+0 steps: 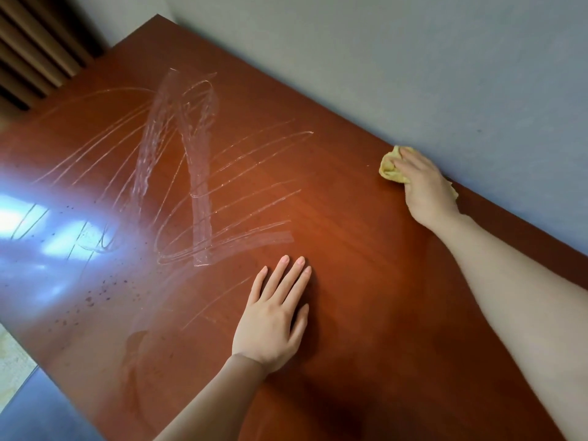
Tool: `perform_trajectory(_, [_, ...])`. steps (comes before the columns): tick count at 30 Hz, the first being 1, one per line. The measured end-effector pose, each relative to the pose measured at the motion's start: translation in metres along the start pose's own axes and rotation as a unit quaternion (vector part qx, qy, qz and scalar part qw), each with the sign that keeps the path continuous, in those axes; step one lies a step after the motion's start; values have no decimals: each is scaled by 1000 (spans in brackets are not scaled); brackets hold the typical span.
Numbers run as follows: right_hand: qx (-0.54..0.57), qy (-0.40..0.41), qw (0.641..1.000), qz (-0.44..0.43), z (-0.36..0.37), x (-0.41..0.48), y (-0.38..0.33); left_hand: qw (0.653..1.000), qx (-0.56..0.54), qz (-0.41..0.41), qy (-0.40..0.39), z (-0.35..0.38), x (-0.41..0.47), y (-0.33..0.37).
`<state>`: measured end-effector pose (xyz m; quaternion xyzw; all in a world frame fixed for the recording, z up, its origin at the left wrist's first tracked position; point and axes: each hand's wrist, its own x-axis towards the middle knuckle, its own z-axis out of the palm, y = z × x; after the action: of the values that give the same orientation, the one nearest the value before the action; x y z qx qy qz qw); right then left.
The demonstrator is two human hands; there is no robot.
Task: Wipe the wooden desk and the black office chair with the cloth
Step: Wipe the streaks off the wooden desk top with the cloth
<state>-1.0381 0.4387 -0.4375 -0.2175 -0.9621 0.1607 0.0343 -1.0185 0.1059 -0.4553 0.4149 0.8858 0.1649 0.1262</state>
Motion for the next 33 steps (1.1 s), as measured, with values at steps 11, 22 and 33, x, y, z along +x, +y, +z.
perform_trajectory(11, [-14, -23, 996, -85, 42, -5, -91, 1000, 12, 3, -2, -1, 1, -2])
perform_trajectory(22, [51, -48, 981, -181, 29, -152, -78, 1000, 9, 3, -2, -2, 1, -1])
perform_trajectory(33, [-7, -57, 998, -6, -16, -85, 8, 1000, 17, 3, -18, -7, 2, 4])
